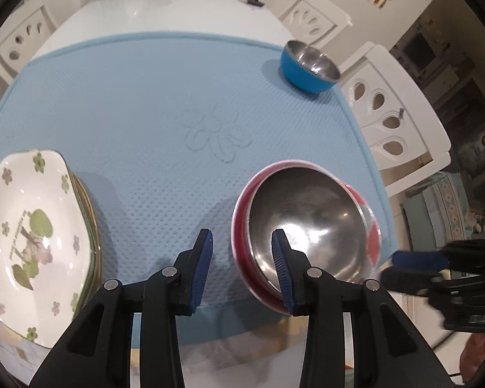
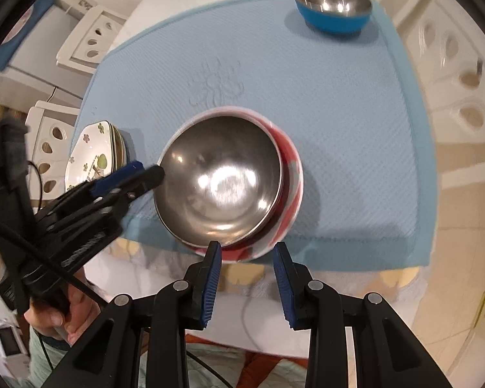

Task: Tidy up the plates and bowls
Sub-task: 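Open the left gripper and lift it off the nested bowls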

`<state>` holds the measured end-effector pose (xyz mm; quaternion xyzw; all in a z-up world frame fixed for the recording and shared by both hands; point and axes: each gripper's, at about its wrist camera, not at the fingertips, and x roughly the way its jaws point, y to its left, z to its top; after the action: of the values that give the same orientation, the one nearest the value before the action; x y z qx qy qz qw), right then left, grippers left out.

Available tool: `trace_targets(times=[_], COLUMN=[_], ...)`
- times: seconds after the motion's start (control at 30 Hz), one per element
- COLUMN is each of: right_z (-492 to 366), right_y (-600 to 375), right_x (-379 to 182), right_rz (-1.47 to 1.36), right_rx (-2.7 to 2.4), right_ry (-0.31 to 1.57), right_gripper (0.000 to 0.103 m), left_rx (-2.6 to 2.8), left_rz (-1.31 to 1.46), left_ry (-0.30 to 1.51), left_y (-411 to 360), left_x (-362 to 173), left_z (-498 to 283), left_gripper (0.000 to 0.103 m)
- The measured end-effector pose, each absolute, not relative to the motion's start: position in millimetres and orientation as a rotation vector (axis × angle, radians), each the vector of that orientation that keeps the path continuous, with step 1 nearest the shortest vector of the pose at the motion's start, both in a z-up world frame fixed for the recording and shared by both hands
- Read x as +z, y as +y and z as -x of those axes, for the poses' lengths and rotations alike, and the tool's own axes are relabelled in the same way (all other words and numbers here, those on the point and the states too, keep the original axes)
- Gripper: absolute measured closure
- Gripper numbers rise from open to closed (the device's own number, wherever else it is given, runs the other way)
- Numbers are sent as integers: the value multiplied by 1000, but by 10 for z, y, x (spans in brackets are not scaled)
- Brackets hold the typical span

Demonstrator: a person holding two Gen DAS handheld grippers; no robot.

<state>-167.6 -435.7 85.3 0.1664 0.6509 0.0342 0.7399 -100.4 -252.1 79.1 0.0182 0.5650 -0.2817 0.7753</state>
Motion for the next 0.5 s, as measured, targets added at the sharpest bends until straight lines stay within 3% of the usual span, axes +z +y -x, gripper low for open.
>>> trace_targets(times=[0.17,0.5], right_z=[1668,1566], right_y=[-4335,-4328], right_x=[1088,1484], right_rz=[-288,-166], right_rx=[68,59], right_ry=[1353,1227], right_gripper=[71,69], left_rx=[-614,-649], left_rz=[-24,-46], left_ry=[1202,1024], left_y=[-2536,-2677], left_x=[862,1547], left_z=[998,805], left_gripper=[68,68])
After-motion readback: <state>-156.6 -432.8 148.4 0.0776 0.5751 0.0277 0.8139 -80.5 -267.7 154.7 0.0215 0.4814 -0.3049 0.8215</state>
